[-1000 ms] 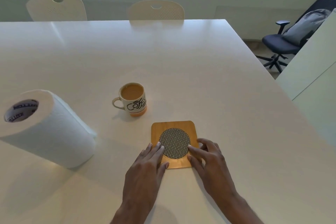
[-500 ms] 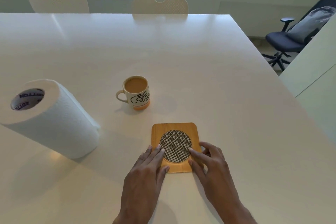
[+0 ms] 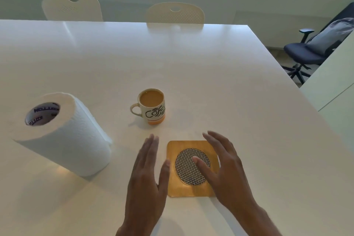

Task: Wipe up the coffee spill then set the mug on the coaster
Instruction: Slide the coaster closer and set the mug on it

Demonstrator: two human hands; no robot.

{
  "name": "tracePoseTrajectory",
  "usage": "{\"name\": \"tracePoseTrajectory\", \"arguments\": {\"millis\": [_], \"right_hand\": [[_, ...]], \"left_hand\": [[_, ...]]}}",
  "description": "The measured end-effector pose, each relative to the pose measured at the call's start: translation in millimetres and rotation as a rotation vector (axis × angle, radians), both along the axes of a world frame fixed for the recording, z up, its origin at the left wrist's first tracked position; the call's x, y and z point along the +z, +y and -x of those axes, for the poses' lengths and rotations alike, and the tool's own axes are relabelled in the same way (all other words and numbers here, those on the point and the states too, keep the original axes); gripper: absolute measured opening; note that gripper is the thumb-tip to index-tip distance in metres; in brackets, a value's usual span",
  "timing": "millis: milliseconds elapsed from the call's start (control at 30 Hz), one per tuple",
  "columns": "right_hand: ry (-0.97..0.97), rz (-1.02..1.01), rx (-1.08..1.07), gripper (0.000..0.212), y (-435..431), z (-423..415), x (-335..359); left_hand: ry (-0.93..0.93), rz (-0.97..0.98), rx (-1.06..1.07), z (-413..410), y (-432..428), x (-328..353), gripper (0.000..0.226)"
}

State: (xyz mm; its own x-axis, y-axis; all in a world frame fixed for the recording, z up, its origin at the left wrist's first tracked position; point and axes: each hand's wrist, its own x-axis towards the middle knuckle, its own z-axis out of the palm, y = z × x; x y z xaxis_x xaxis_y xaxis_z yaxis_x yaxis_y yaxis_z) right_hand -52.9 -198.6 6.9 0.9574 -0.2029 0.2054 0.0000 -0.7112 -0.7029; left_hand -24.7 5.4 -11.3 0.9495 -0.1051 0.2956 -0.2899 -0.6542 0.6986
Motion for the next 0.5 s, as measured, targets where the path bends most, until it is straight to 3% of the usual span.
{"name": "tracePoseTrajectory", "arguments": {"millis": [233, 500], "right_hand": [[-0.022, -0.055, 0.181, 0.089, 25.4, -85.5, 20.6], [0.051, -0.149, 0.295, 0.111, 38.6, -171.9, 19.0]], "left_hand": [[-0.099, 0.177, 0.216, -58.7, 3.3, 22.7, 0.056], [-0.001, 0.208, 0.306, -113.2, -2.0, 16.8, 0.063]]}}
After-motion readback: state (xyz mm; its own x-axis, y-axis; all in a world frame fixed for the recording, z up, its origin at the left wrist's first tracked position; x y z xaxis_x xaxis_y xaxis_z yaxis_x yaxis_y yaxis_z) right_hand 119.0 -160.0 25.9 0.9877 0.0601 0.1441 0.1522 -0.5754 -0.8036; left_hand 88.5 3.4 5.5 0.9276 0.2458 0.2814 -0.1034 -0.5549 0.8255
